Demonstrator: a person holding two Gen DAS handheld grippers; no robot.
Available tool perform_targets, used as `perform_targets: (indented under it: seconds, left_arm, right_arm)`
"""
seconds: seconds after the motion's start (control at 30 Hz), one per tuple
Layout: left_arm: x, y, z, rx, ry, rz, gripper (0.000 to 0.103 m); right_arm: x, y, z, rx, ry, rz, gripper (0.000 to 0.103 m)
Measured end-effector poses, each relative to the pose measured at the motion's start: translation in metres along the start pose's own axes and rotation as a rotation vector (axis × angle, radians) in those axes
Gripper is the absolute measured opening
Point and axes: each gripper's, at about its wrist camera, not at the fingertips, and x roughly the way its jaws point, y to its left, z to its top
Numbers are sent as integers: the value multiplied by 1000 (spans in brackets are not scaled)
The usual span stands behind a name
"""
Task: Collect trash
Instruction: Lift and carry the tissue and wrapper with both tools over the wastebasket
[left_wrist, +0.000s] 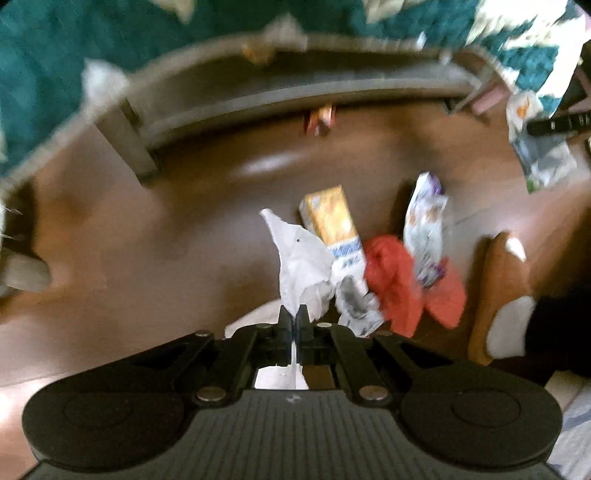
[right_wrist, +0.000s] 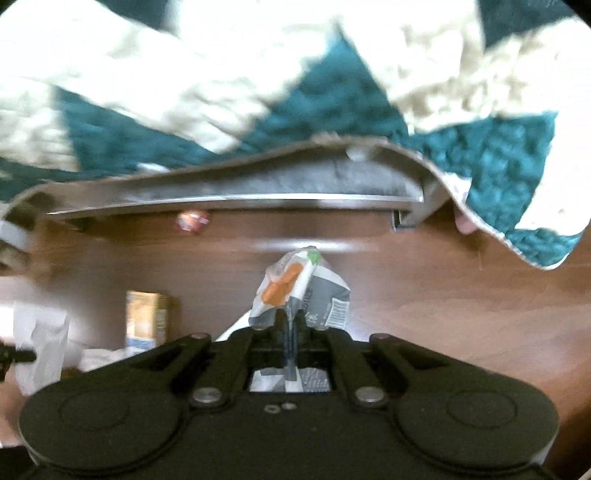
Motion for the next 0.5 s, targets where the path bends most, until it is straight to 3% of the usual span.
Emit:
perform_targets:
  seconds: [0.23, 0.5]
  left_arm:
    - [-108, -24, 15, 19, -192, 68, 1]
    - [-227, -79, 18, -6, -448, 104, 1]
  right_arm:
    - [-109, 22, -12, -45, -159, 105, 3]
    - [-223, 43, -24, -116, -356, 183, 3]
